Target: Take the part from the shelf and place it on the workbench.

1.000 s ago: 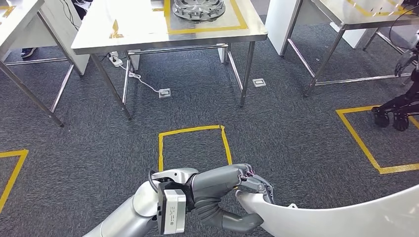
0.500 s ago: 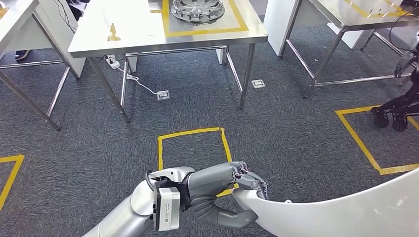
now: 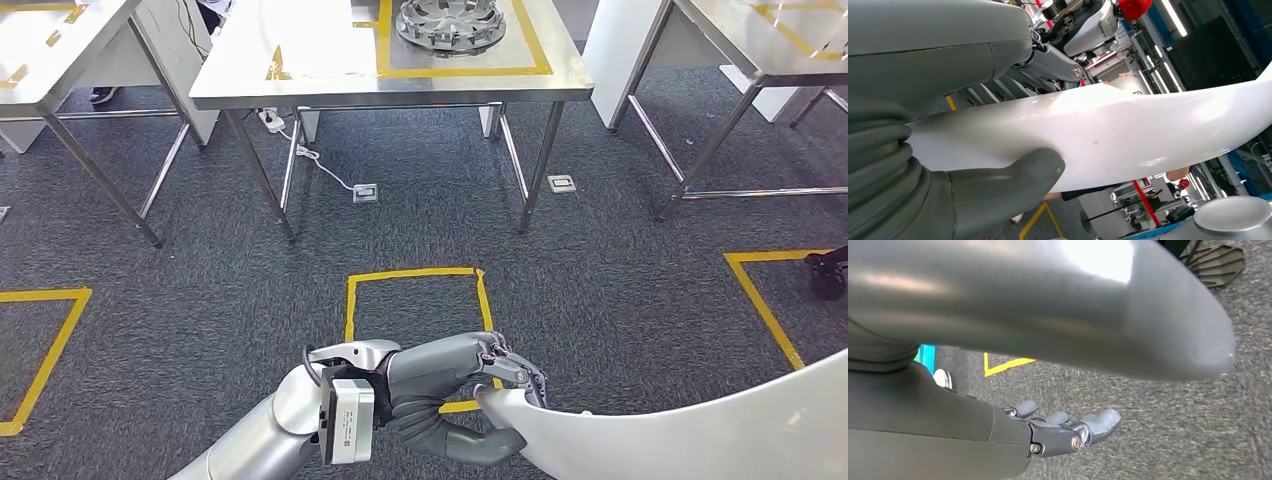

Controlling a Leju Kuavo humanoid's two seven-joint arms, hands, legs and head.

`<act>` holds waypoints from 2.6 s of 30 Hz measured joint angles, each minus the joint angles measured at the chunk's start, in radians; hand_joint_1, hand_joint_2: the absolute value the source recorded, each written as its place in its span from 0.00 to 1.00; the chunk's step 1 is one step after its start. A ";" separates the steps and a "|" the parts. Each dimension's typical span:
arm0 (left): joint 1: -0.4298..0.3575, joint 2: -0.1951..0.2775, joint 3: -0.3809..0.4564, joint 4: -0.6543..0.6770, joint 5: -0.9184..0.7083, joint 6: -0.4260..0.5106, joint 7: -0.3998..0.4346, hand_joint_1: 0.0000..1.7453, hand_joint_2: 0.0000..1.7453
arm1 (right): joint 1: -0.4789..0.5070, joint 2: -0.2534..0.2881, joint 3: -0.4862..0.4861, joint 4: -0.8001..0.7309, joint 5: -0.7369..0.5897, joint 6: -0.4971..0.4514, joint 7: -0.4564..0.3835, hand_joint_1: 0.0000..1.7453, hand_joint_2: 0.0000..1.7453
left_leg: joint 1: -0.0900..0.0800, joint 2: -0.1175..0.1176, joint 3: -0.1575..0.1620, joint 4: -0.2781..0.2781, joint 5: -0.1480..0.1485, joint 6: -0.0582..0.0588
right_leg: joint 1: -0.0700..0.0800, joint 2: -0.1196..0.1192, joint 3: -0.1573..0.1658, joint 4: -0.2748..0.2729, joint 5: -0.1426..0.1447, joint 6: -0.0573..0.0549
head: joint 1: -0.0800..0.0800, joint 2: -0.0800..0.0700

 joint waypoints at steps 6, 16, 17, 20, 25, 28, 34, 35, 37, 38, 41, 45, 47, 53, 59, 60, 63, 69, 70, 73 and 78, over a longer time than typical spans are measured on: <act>-0.005 0.003 0.000 0.004 0.001 -0.006 -0.005 1.00 1.00 | 0.004 0.002 0.000 0.000 -0.003 -0.001 0.002 0.00 0.00 | 0.003 0.079 -0.126 0.248 -0.108 -0.027 | -0.005 -0.049 0.036 -0.013 -0.019 -0.027 | -0.015 0.000; -0.012 -0.001 0.000 0.019 0.006 -0.006 -0.006 1.00 1.00 | -0.005 0.006 0.000 0.000 -0.012 -0.010 -0.019 0.00 0.00 | -0.002 0.106 -0.037 0.002 0.046 0.011 | -0.003 -0.092 0.096 -0.016 -0.067 0.018 | -0.017 0.000; -0.014 -0.004 0.000 0.018 0.007 -0.006 -0.006 1.00 1.00 | -0.006 0.006 0.000 0.000 -0.012 -0.009 -0.019 0.00 0.00 | 0.000 0.103 -0.032 -0.003 0.045 0.017 | -0.005 -0.084 0.094 -0.004 -0.076 0.023 | -0.015 0.000; -0.024 -0.013 -0.002 0.018 0.008 -0.006 -0.006 1.00 1.00 | -0.005 0.007 0.000 0.000 -0.012 -0.005 -0.018 0.00 0.00 | 0.003 0.096 -0.018 -0.011 0.039 0.032 | -0.006 -0.045 0.008 0.154 -0.142 0.030 | -0.006 0.000; -0.025 -0.016 -0.004 0.023 0.008 -0.006 -0.005 1.00 1.00 | 0.005 0.008 0.000 0.000 -0.012 -0.002 -0.018 0.00 0.00 | 0.000 0.075 0.007 -0.007 0.015 0.034 | -0.004 -0.036 -0.066 0.171 -0.056 0.026 | -0.001 0.000; -0.027 -0.019 -0.005 0.023 0.008 -0.006 -0.005 1.00 1.00 | 0.003 0.008 0.000 0.000 -0.012 -0.002 -0.018 0.00 0.00 | -0.005 0.067 0.019 -0.003 -0.005 0.019 | 0.001 -0.031 -0.002 0.010 0.012 0.013 | 0.001 0.000; -0.039 -0.024 -0.008 0.023 0.009 -0.006 -0.005 1.00 1.00 | 0.002 0.009 0.000 0.000 -0.012 -0.001 -0.018 0.00 0.00 | -0.002 0.078 -0.009 0.083 -0.060 -0.014 | -0.003 -0.034 0.027 -0.013 -0.007 -0.023 | -0.005 0.000; -0.040 -0.024 -0.008 0.024 0.009 -0.006 -0.004 1.00 1.00 | 0.002 0.009 0.000 0.000 -0.011 -0.001 -0.019 0.00 0.00 | -0.001 0.080 -0.046 0.151 -0.088 -0.018 | -0.003 -0.035 0.033 -0.013 -0.013 -0.027 | -0.008 0.000; -0.039 -0.021 -0.009 0.027 0.009 -0.006 -0.003 1.00 1.00 | 0.003 0.009 0.000 0.000 -0.010 -0.001 -0.021 0.00 0.00 | 0.002 0.081 -0.125 0.272 -0.120 -0.023 | -0.003 -0.037 0.046 -0.013 -0.025 -0.028 | -0.010 0.000; -0.038 -0.020 -0.009 0.029 0.009 -0.006 -0.002 1.00 1.00 | 0.003 0.009 0.000 0.000 -0.008 -0.001 -0.024 0.00 0.00 | 0.003 0.082 -0.145 0.288 -0.107 -0.023 | -0.003 -0.037 0.053 -0.013 -0.031 -0.027 | -0.011 0.000; -0.038 -0.018 -0.009 0.029 0.010 -0.004 -0.001 1.00 1.00 | 0.003 0.009 0.000 0.000 -0.005 -0.001 -0.043 0.00 0.00 | 0.003 0.088 -0.103 0.134 0.019 -0.015 | -0.004 -0.036 0.085 -0.013 -0.056 -0.019 | -0.016 0.000; -0.038 -0.014 -0.009 0.029 0.010 0.002 -0.002 1.00 1.00 | 0.000 0.009 0.000 0.000 -0.017 0.000 -0.074 0.00 0.00 | -0.003 0.091 -0.049 0.005 0.051 0.009 | 0.003 -0.038 0.106 -0.014 -0.074 0.008 | -0.016 0.000; -0.037 -0.014 -0.009 0.028 0.010 0.004 -0.003 1.00 1.00 | -0.001 0.009 0.000 0.000 -0.021 0.001 -0.078 0.00 0.00 | 0.000 0.085 -0.039 -0.002 0.048 0.024 | 0.000 -0.039 0.110 -0.003 -0.074 0.018 | -0.014 0.000; -0.035 -0.014 -0.009 0.030 0.010 0.004 -0.006 1.00 1.00 | -0.001 0.008 -0.013 0.000 -0.060 0.011 -0.095 0.00 0.00 | -0.004 0.082 -0.005 -0.008 0.022 0.045 | 0.000 -0.035 -0.083 0.267 -0.160 0.028 | -0.001 0.000; -0.038 -0.016 -0.010 0.032 0.010 0.003 -0.008 1.00 1.00 | -0.002 0.008 -0.042 0.000 -0.084 0.019 -0.106 0.00 0.00 | -0.012 0.093 0.043 -0.009 -0.021 0.027 | 0.021 -0.057 -0.020 -0.003 0.016 -0.007 | 0.004 0.000; -0.039 -0.016 -0.011 0.032 0.010 0.003 -0.008 1.00 1.00 | -0.002 0.008 -0.044 0.000 -0.084 0.019 -0.106 0.00 0.00 | -0.013 0.094 0.047 -0.007 -0.022 0.021 | 0.023 -0.057 -0.017 -0.008 0.008 -0.013 | 0.005 0.000; -0.044 -0.017 -0.013 0.030 0.010 0.003 -0.009 1.00 1.00 | -0.001 0.009 -0.047 0.000 -0.084 0.019 -0.106 0.00 0.00 | -0.013 0.096 0.043 0.034 -0.027 0.004 | 0.015 -0.044 0.008 -0.018 0.014 -0.029 | 0.002 0.000; -0.048 -0.014 -0.018 0.034 0.010 0.001 -0.012 1.00 1.00 | -0.001 0.011 -0.056 0.000 -0.088 0.019 -0.106 0.00 0.00 | 0.002 0.094 -0.137 0.270 -0.106 -0.020 | 0.009 -0.022 0.046 -0.021 -0.016 -0.037 | -0.010 0.000; -0.048 -0.014 -0.019 0.035 0.010 0.001 -0.012 1.00 1.00 | -0.001 0.012 -0.058 0.000 -0.089 0.019 -0.106 0.00 0.00 | 0.003 0.094 -0.130 0.228 -0.070 -0.020 | 0.009 -0.018 0.055 -0.020 -0.022 -0.035 | -0.010 0.000; -0.049 -0.013 -0.022 0.036 0.010 0.000 -0.012 1.00 1.00 | -0.003 0.014 -0.060 0.000 -0.091 0.020 -0.107 0.00 0.00 | 0.002 0.085 -0.075 0.042 0.047 -0.009 | 0.009 -0.006 0.074 -0.017 -0.042 -0.023 | -0.013 0.000; -0.051 -0.014 -0.026 0.035 0.012 0.000 -0.012 1.00 1.00 | -0.005 0.016 -0.062 0.000 -0.090 0.020 -0.109 0.00 0.00 | 0.000 0.082 -0.050 -0.001 0.057 0.020 | 0.006 -0.006 0.077 -0.005 -0.068 0.009 | -0.013 0.000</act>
